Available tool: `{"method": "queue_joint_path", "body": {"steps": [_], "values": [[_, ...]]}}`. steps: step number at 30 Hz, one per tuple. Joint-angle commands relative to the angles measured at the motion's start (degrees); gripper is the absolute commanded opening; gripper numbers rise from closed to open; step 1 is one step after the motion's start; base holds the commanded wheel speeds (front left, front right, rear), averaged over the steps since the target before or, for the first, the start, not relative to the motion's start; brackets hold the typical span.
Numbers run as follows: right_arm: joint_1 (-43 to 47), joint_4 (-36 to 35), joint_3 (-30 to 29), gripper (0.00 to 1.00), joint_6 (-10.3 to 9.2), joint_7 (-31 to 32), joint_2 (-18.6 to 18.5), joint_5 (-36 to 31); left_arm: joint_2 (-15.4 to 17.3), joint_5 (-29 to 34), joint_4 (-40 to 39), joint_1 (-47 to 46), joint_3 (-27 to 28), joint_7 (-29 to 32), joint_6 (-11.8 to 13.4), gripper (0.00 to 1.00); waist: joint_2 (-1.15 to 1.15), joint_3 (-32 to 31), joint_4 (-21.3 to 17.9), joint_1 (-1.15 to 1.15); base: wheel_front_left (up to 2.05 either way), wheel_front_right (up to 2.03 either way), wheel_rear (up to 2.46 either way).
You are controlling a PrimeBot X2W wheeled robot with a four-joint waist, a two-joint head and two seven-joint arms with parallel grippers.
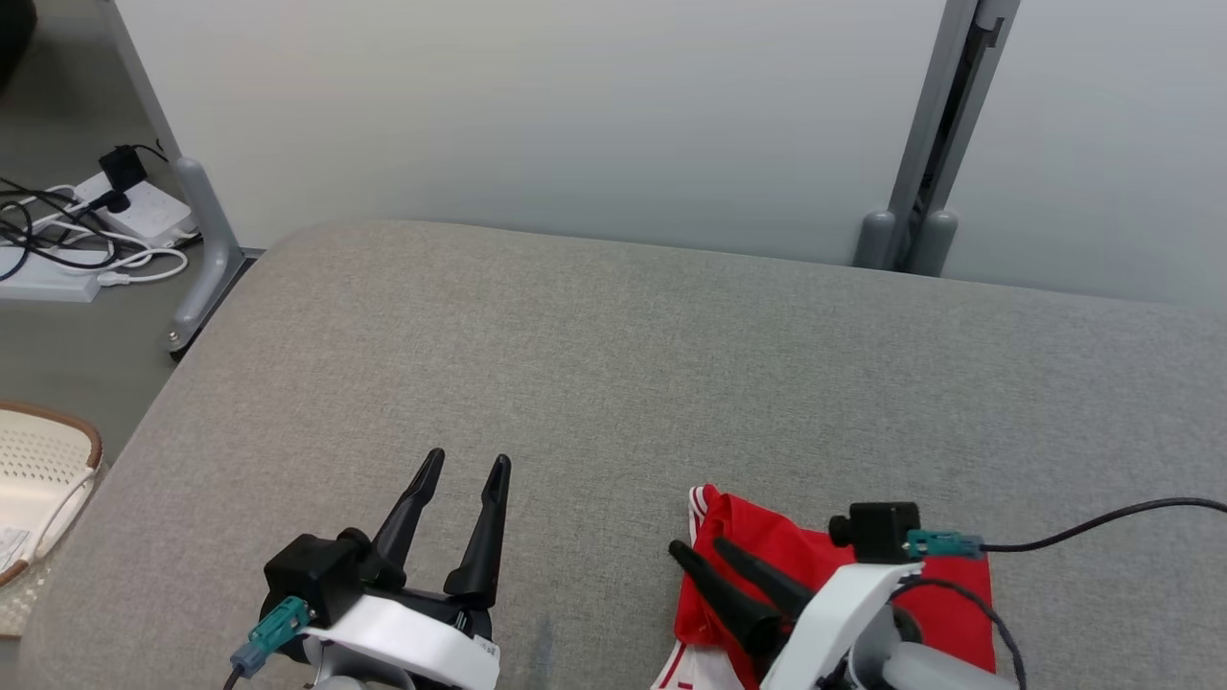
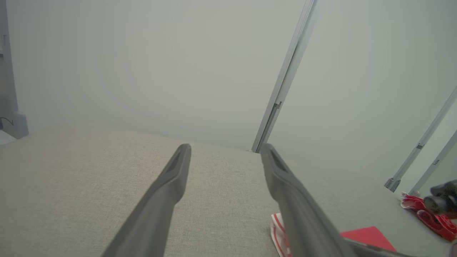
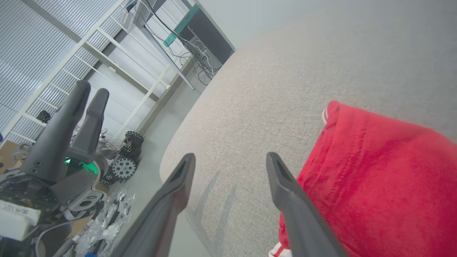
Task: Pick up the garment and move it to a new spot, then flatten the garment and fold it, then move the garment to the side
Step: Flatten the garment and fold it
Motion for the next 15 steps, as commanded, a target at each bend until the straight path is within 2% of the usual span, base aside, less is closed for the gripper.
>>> {"method": "queue_joint_path", "body": {"steps": [1,6,8,15], "values": [[-0.47,0.09,-0.57,1.00,0.00,-0.76,-1.70,-0.87,0.24,-0.20,-0.19,0.34,0.48,-0.17,-0.02,1.00,0.00,-0.62,-1.00,0.00,0.00,0.00,0.00],[-0.38,0.22,-3.96,1.00,0.00,-1.54,-5.01,-3.74,0.25,-0.57,-0.65,0.73,0.93,-0.17,-0.02,1.00,0.00,-1.54,-3.11,0.00,0.00,0.00,0.00],[0.08,-0.06,-8.89,1.00,0.00,-1.60,-6.94,-7.49,0.23,-0.61,-1.03,0.96,1.25,-0.17,-0.02,1.00,0.00,-1.85,-4.27,0.00,0.00,0.00,0.00],[6.76,-4.86,-27.44,1.00,0.00,-1.59,-13.39,-33.94,0.25,-1.97,-4.54,1.84,3.24,-0.17,0.19,1.00,0.00,-2.22,-7.22,0.00,0.00,0.00,0.00]]}}
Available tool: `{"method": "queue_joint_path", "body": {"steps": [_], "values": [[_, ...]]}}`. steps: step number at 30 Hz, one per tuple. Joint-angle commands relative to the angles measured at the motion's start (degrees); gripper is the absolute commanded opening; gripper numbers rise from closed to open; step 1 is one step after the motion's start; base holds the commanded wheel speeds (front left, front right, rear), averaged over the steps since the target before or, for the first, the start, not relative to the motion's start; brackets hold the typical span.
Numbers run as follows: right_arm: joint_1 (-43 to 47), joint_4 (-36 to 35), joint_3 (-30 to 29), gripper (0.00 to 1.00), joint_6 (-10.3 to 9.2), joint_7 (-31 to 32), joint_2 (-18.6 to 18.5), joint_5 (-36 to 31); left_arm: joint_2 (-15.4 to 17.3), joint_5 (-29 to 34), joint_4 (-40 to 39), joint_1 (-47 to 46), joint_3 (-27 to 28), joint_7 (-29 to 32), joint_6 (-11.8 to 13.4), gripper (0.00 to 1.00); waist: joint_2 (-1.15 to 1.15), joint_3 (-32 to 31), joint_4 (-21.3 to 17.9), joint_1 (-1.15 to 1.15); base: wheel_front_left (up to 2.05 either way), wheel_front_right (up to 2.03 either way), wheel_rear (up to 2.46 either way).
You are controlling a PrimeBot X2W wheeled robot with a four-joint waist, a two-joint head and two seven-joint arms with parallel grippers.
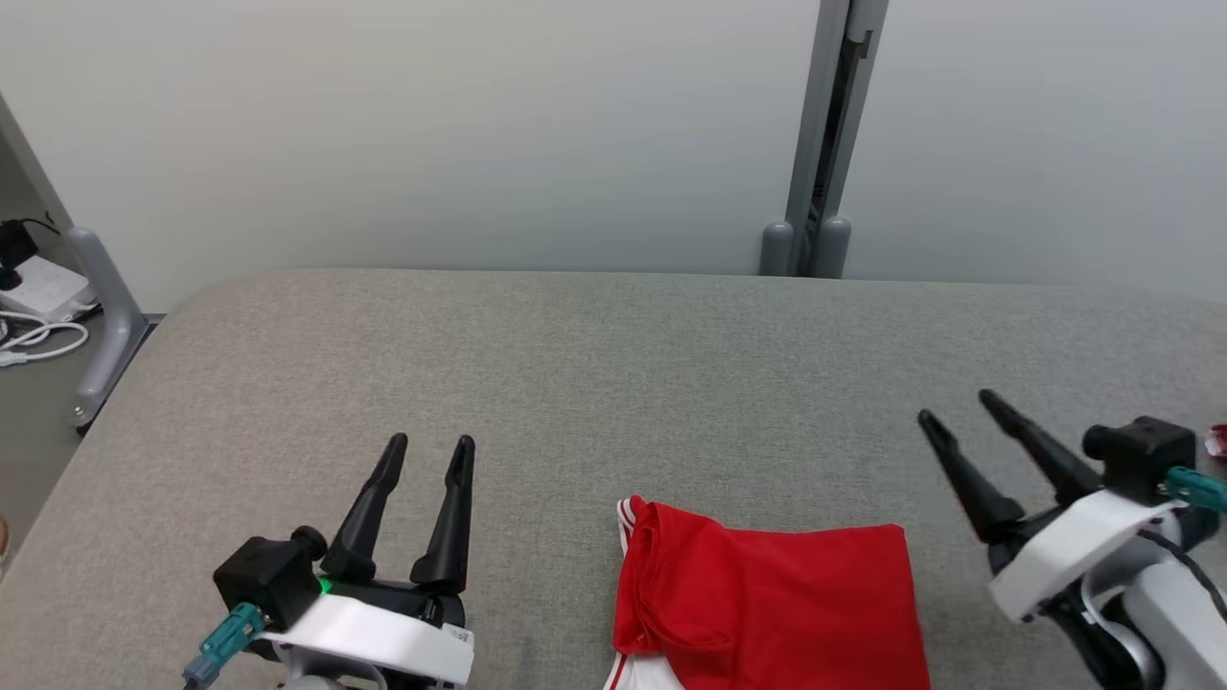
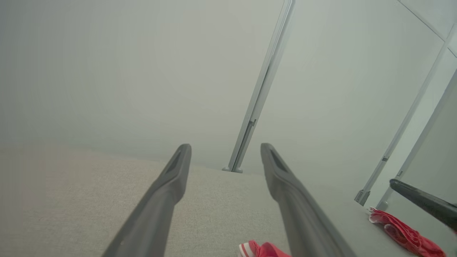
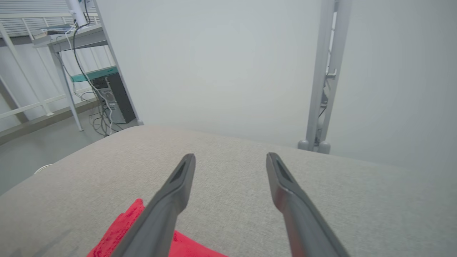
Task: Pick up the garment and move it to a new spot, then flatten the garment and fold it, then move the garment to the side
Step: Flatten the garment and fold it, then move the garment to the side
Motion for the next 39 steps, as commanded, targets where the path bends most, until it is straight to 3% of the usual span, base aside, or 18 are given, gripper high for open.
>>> {"method": "queue_joint_path", "body": {"steps": [1,6,11,19,26,27,28,29,34,36,39], "values": [[2.10,-1.37,-4.05,1.00,0.00,-0.33,-0.52,-4.68,0.28,0.68,-1.06,0.33,0.83,-0.17,0.54,1.00,0.00,-0.03,-0.82,0.00,0.00,0.00,0.00],[9.56,-6.24,-18.41,1.00,0.00,-0.30,0.90,-18.39,0.27,1.99,-3.00,1.84,1.95,-0.16,2.29,1.00,0.00,0.16,-1.97,0.00,0.00,0.00,0.00],[15.72,-9.59,-26.21,1.00,0.00,-0.31,4.20,-26.61,0.26,3.32,-2.66,3.45,2.01,-0.17,2.83,1.00,0.00,0.35,-2.56,0.00,0.00,0.00,0.00],[20.81,-10.74,-30.65,1.00,-0.01,-0.31,8.80,-30.95,0.26,3.99,-2.40,4.94,0.93,-0.17,2.98,1.00,0.00,0.36,-2.08,0.00,0.00,0.00,0.00],[21.48,-10.28,-31.42,1.00,-0.01,-0.32,9.17,-31.66,0.27,3.49,-2.44,4.23,0.38,-0.17,3.10,1.00,0.00,0.53,-0.87,0.00,0.00,0.00,0.00],[21.44,-10.15,-31.15,0.96,-0.01,-0.31,9.12,-31.40,0.26,3.42,-2.51,4.14,0.30,-0.17,3.11,1.00,0.00,0.58,-0.71,0.00,0.00,0.00,0.00],[21.21,-10.30,-30.85,0.06,-0.01,-0.32,8.90,-31.69,0.27,3.37,-2.58,4.13,0.18,-0.17,3.10,1.00,0.00,0.65,-0.53,0.00,0.00,0.00,0.00],[21.19,-10.44,-30.16,0.00,-0.01,-0.32,8.76,-31.98,0.27,3.31,-2.60,4.16,0.02,-0.17,3.08,1.00,0.00,0.76,-0.32,0.00,0.00,0.00,0.00],[21.47,-10.44,-24.70,0.00,0.00,-0.31,8.83,-31.48,0.27,3.19,-2.17,3.98,-0.95,-0.17,3.20,1.00,0.00,1.47,0.98,0.00,0.00,0.00,0.00],[20.57,-9.70,-18.62,0.00,-0.01,-0.32,8.38,-31.01,0.29,3.05,-2.00,3.46,-2.18,-0.17,3.38,1.00,0.00,2.15,2.47,0.00,0.00,0.00,0.00],[19.67,-8.83,-14.27,0.00,-0.01,-0.31,8.43,-30.31,0.29,3.02,-1.90,3.08,-2.97,-0.17,3.50,1.00,0.00,2.70,3.70,0.00,0.00,0.00,0.00]]}}
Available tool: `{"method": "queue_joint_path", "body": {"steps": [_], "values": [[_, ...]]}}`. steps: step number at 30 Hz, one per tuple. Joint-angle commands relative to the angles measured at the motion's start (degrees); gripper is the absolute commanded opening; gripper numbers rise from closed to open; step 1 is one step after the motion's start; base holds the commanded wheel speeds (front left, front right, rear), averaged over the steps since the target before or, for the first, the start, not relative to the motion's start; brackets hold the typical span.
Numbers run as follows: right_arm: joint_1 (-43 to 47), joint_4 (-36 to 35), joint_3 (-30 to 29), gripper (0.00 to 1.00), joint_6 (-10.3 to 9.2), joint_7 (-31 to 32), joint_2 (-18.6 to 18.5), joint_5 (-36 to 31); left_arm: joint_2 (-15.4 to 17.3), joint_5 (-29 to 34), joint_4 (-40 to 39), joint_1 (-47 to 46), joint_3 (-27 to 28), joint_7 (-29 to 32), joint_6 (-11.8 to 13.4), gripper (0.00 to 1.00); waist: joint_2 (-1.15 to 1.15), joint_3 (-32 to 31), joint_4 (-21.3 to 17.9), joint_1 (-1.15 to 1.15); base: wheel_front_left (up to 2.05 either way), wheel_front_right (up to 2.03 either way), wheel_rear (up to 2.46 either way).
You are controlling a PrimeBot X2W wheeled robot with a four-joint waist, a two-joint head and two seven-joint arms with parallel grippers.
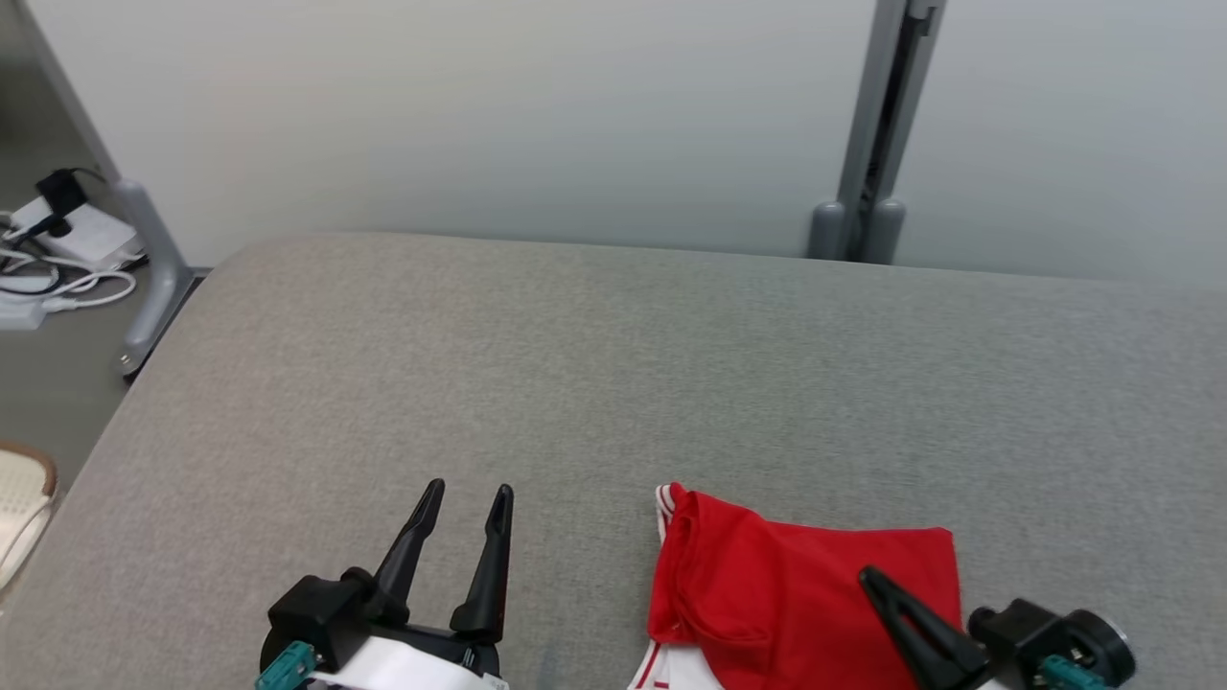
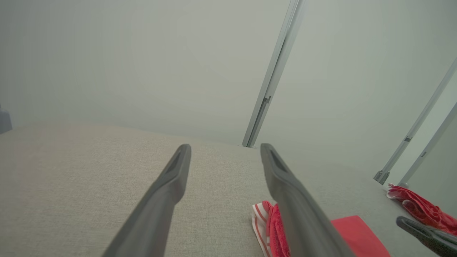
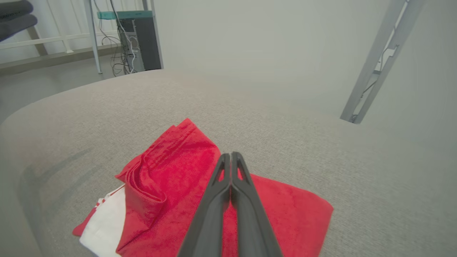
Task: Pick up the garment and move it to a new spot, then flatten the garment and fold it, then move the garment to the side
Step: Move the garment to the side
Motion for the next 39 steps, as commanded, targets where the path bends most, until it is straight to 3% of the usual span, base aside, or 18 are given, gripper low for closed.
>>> {"method": "queue_joint_path", "body": {"steps": [1,7,14,21,32,39], "values": [[-1.05,0.68,1.08,0.00,-0.02,-0.25,-0.29,0.44,0.27,-0.09,0.06,-1.14,-0.12,-0.17,0.27,1.00,0.00,0.84,1.39,0.00,0.00,0.00,0.00],[-3.74,5.48,8.39,0.00,-0.02,-0.25,-0.13,1.53,0.26,0.59,0.07,-2.02,-2.00,-0.17,1.22,1.00,0.00,2.31,5.59,0.00,0.00,0.00,0.00],[-3.67,10.34,6.94,0.00,-0.02,-0.24,-0.12,3.18,0.25,0.58,-0.36,-1.86,-2.44,-0.17,1.72,1.00,0.00,3.27,8.30,0.00,0.00,0.00,0.00],[-3.44,12.45,11.14,0.00,-0.02,-0.24,-0.03,4.21,0.27,0.28,-0.31,-2.22,-3.09,-0.17,2.09,1.00,0.00,3.37,9.29,0.00,0.00,0.00,0.00],[-6.35,9.85,26.90,0.00,-0.02,-0.25,0.02,11.34,0.26,-0.38,0.25,-1.97,-2.79,-0.17,1.93,1.00,0.00,2.37,9.55,0.00,0.00,0.00,0.00],[-7.94,7.99,26.37,0.00,-0.02,-0.25,-1.20,13.06,0.26,-0.55,0.40,-1.30,-1.93,-0.17,1.85,1.00,0.00,1.51,8.30,0.00,0.00,0.00,0.00]]}}
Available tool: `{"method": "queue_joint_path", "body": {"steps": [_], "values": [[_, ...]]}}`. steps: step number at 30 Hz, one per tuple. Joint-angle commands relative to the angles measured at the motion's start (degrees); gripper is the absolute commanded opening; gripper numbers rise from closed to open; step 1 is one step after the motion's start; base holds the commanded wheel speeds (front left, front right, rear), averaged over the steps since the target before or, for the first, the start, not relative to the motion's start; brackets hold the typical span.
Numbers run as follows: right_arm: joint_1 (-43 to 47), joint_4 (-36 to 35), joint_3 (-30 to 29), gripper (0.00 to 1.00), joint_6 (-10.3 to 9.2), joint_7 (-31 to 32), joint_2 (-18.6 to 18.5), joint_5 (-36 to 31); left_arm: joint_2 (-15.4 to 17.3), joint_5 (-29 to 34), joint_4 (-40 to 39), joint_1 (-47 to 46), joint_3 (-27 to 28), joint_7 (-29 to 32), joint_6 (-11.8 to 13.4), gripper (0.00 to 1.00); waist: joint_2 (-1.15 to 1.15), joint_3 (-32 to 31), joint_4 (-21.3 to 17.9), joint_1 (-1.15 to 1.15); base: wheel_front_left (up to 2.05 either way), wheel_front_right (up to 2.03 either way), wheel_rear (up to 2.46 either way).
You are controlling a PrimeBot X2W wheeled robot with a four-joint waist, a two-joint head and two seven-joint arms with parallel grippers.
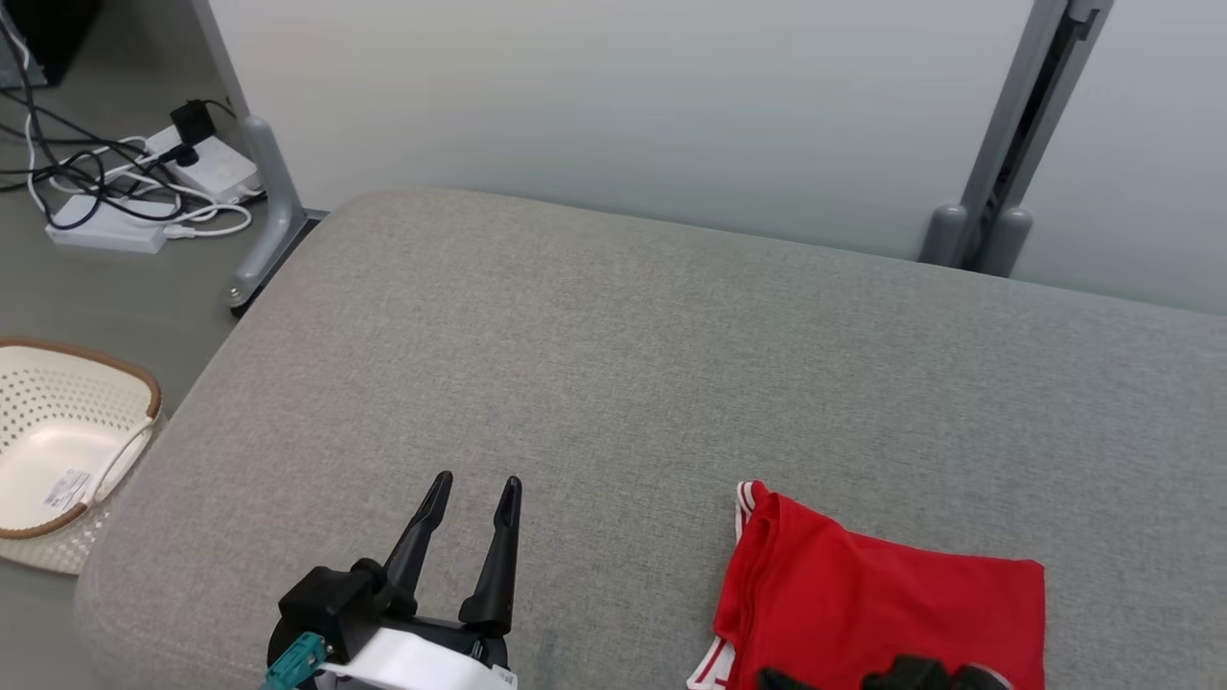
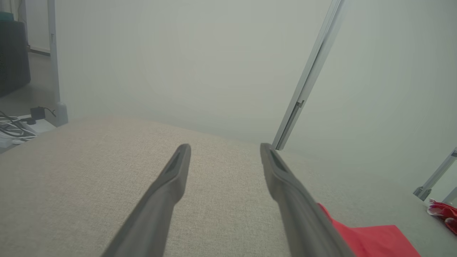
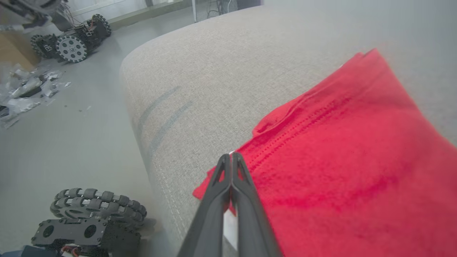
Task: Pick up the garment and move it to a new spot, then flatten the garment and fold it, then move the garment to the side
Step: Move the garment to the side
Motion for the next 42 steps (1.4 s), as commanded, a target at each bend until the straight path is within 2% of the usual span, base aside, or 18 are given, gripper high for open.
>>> {"method": "queue_joint_path", "body": {"steps": [1,7,12,18,24,38,39,40,41,42], "values": [[-0.42,-0.12,-0.44,0.00,-0.02,-0.23,-0.55,0.20,0.26,0.05,0.07,0.42,0.28,-0.17,-0.11,1.00,0.00,-0.41,-0.58,0.00,0.00,0.00,0.00],[0.28,-2.22,-13.59,0.00,-0.02,-0.24,-2.66,-2.11,0.27,0.31,-0.46,0.27,1.72,-0.17,-0.60,1.00,0.00,-1.31,-4.13,0.00,0.00,0.00,0.00],[1.14,-3.75,-26.11,0.00,-0.02,-0.24,-4.61,-7.23,0.27,0.62,-0.73,-0.38,2.81,-0.17,-0.98,1.00,0.00,-1.64,-7.50,0.00,0.00,0.00,0.00],[3.07,-6.65,-38.32,0.00,-0.02,-0.24,-3.86,-11.44,0.29,0.23,-1.13,0.18,4.18,-0.17,-1.14,1.00,0.00,-2.27,-11.10,0.00,0.00,0.00,0.00],[5.73,-9.63,-44.70,0.00,-0.02,-0.24,-1.94,-13.46,0.27,0.71,-1.37,0.65,5.61,-0.17,-1.93,1.00,0.00,-2.98,-13.11,0.00,0.00,0.00,0.00],[11.49,-11.33,-53.58,0.00,-0.02,-0.24,2.37,-15.24,0.28,-0.32,-2.28,4.01,7.78,-0.17,-1.72,1.00,0.00,-4.92,-14.79,0.00,0.00,0.00,0.00],[11.76,-11.44,-53.68,0.09,-0.02,-0.24,2.47,-15.29,0.27,-0.42,-2.29,4.22,7.87,-0.17,-1.60,1.00,0.00,-4.93,-14.84,0.00,0.00,0.00,0.00],[11.83,-11.51,-53.92,0.47,-0.02,-0.24,2.62,-15.25,0.26,-0.42,-2.31,4.34,7.94,-0.17,-1.54,1.00,0.00,-4.95,-14.91,0.00,0.00,0.00,0.00],[11.79,-11.59,-54.06,1.00,-0.02,-0.24,2.88,-14.66,0.25,-0.42,-2.31,4.33,8.01,-0.17,-1.47,1.00,0.00,-4.96,-14.96,0.00,0.00,0.00,0.00],[11.82,-11.60,-54.06,1.00,-0.02,-0.24,2.89,-14.56,0.25,-0.40,-2.29,4.34,8.04,-0.17,-1.40,1.00,0.00,-4.98,-14.99,0.00,0.00,0.00,0.00]]}}
